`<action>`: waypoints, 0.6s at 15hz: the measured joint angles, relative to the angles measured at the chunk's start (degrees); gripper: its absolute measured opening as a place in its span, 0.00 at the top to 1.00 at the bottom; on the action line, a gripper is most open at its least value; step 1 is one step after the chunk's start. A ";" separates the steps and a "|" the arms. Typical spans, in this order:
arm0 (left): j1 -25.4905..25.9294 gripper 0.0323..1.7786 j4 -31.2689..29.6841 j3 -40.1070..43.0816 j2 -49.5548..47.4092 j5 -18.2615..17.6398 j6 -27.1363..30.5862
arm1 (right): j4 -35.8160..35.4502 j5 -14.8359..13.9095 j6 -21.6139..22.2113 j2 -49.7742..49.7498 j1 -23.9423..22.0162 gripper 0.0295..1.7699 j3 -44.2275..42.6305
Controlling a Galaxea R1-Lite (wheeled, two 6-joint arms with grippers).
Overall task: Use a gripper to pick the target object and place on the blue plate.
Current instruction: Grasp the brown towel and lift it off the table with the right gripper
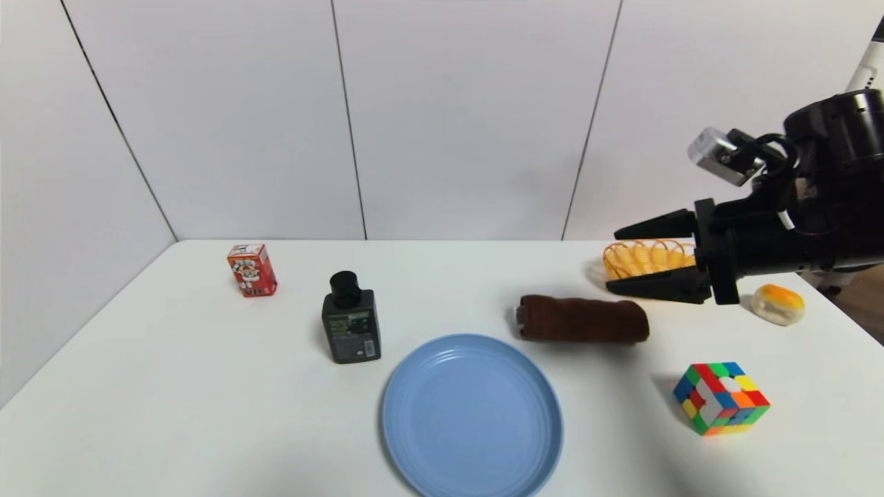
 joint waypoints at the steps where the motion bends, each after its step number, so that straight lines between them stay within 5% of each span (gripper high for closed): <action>1: 0.00 0.05 0.00 0.00 0.00 0.00 -0.02 | 0.13 1.35 -4.47 2.27 -0.09 0.04 -0.84; 4: 0.00 0.05 0.00 0.00 0.00 0.00 0.00 | 0.24 2.67 -14.70 8.50 -0.52 0.04 -2.32; 9: 0.00 0.05 0.00 0.00 0.00 0.01 0.01 | 0.33 6.23 -23.56 16.24 -1.24 0.04 -5.17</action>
